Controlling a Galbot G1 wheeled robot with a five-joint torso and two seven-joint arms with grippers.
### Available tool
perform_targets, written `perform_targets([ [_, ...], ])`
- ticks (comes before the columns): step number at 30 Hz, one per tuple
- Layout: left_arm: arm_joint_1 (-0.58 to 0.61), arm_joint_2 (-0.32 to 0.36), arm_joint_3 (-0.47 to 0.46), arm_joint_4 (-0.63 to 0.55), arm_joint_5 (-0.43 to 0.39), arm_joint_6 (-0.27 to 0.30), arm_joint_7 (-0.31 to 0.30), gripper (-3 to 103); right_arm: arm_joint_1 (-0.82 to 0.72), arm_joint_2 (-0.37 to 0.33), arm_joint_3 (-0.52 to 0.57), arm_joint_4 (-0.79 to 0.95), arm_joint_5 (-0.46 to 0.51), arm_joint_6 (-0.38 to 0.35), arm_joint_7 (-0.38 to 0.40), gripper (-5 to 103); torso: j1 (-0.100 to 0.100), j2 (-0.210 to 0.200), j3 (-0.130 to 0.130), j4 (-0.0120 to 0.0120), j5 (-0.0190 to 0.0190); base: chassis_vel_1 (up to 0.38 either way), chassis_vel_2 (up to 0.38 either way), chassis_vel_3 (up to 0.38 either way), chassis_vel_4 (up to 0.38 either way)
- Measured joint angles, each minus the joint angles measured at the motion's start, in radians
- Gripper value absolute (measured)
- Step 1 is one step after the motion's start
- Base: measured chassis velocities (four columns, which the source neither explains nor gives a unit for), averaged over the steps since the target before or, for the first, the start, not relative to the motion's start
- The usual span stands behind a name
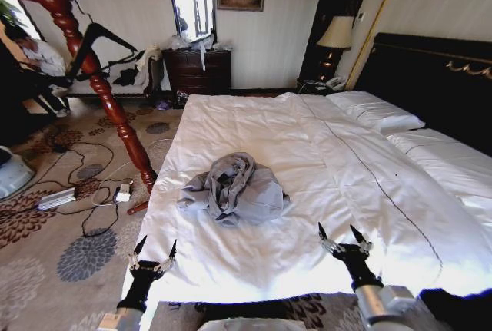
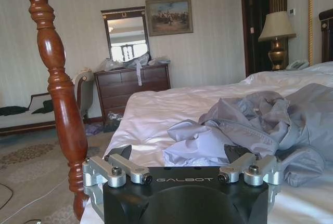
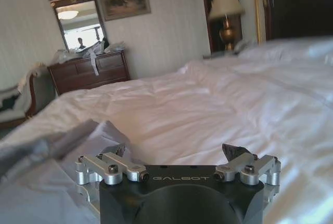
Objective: Pick up the clothes from the bed and hang them on the clothes hanger.
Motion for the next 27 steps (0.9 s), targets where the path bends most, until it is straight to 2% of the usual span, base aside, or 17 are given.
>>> perform_targets([
  [1, 0.001, -0.003, 0.0, 0.0, 0.001, 0.0, 0.0, 102, 0.008, -0.02, 0.006, 0.01, 0.069, -0.025, 0.019, 100, 0.0, 0.0, 0.0, 0.0001, 0.0, 0.0, 0.0, 0.0, 0.0],
  [3, 0.004, -0.014, 0.002, 0.002, 0.009, 0.0, 0.0, 100, 0.037, -0.081, 0.017, 0.028, 0.227, -0.085, 0.065, 100, 0.0, 0.0, 0.0, 0.0001, 0.0001, 0.0, 0.0, 0.0, 0.0],
  [4, 0.004, -0.014, 0.002, 0.002, 0.009, 0.0, 0.0, 100, 0.037, -0.081, 0.017, 0.028, 0.227, -0.085, 0.065, 100, 0.0, 0.0, 0.0, 0.0001, 0.0001, 0.0, 0.0, 0.0, 0.0],
  [5, 0.005, -0.018, 0.002, 0.003, 0.012, 0.0, 0.0, 98, 0.055, -0.114, 0.021, 0.033, 0.29, -0.113, 0.084, 100, 0.0, 0.0, 0.0, 0.0, 0.0002, 0.0, 0.0, 0.0, 0.0],
  [7, 0.005, -0.022, 0.003, 0.003, 0.015, 0.0, 0.0, 97, 0.07, -0.14, 0.022, 0.037, 0.336, -0.133, 0.097, 100, 0.0, 0.0, 0.0, 0.0001, 0.0001, 0.0, 0.0, 0.0, 0.0],
  [8, 0.005, -0.022, 0.003, 0.003, 0.015, 0.0, 0.0, 97, 0.07, -0.14, 0.022, 0.037, 0.336, -0.133, 0.097, 100, 0.0, 0.0, 0.0, 0.0001, 0.0001, 0.0, 0.0, 0.0, 0.0],
  [9, 0.006, -0.029, 0.005, 0.003, 0.019, 0.0, 0.0, 101, 0.1, -0.183, 0.024, 0.042, 0.43, -0.175, 0.123, 100, 0.0, 0.0, 0.0, 0.0006, 0.0001, 0.0, 0.0, 0.0, 0.0],
  [10, 0.005, -0.036, 0.012, 0.004, 0.026, 0.0, 0.0, 100, 0.149, -0.231, 0.017, 0.042, 0.55, -0.223, 0.16, 100, 0.0, 0.0, 0.0, 0.0003, 0.0002, 0.0, 0.0, 0.0, 0.0],
  [11, 0.003, -0.042, 0.02, 0.004, 0.032, 0.002, -0.002, 100, 0.189, -0.257, 0.006, 0.041, 0.62, -0.252, 0.186, 100, 0.0, 0.0, 0.0, 0.0001, 0.0002, 0.0, 0.0, 0.0, 0.0],
  [12, 0.002, -0.046, 0.029, 0.003, 0.038, 0.005, -0.003, 98, 0.229, -0.278, -0.005, 0.036, 0.681, -0.275, 0.211, 100, 0.0, 0.0, 0.0, 0.0003, 0.0001, 0.0, 0.0, 0.0, 0.0],
  [13, 0.002, -0.046, 0.029, 0.003, 0.038, 0.005, -0.003, 98, 0.229, -0.278, -0.005, 0.036, 0.681, -0.275, 0.211, 100, 0.0, 0.0, 0.0, 0.0003, 0.0001, 0.0, 0.0, 0.0, 0.0],
  [14, 0.002, -0.047, 0.035, 0.002, 0.041, 0.006, -0.004, 98, 0.254, -0.291, -0.015, 0.032, 0.722, -0.291, 0.229, 100, 0.0, 0.0, 0.0, 0.0001, 0.0, 0.0, 0.0, 0.0, 0.0],
  [16, 0.002, -0.049, 0.048, 0.007, 0.046, 0.008, -0.008, 98, 0.339, -0.324, -0.055, 0.002, 0.835, -0.326, 0.275, 100, 0.0, 0.0, 0.0, 0.0001, 0.0, 0.0, 0.0, 0.0, 0.0],
  [18, 0.001, -0.049, 0.051, 0.013, 0.047, 0.009, -0.01, 98, 0.367, -0.332, -0.075, -0.015, 0.858, -0.331, 0.278, 100, 0.0, 0.0, 0.0, 0.0002, 0.0001, 0.0, 0.0, 0.0, 0.0],
  [22, 0.01, -0.051, 0.069, 0.022, 0.064, 0.012, -0.018, 98, 0.534, -0.343, -0.209, -0.117, 0.918, -0.35, 0.304, 100, 0.0, 0.0, 0.0, 0.0002, 0.0001, 0.0, 0.0, 0.0, 0.0],
  [27, 0.014, -0.059, 0.063, 0.008, 0.067, 0.016, -0.023, 98, 0.698, -0.313, -0.324, -0.205, 0.93, -0.392, 0.351, 100, 0.0, 0.0, 0.0, 0.0004, -0.0001, 0.0, 0.0, 0.0, 0.0],
])
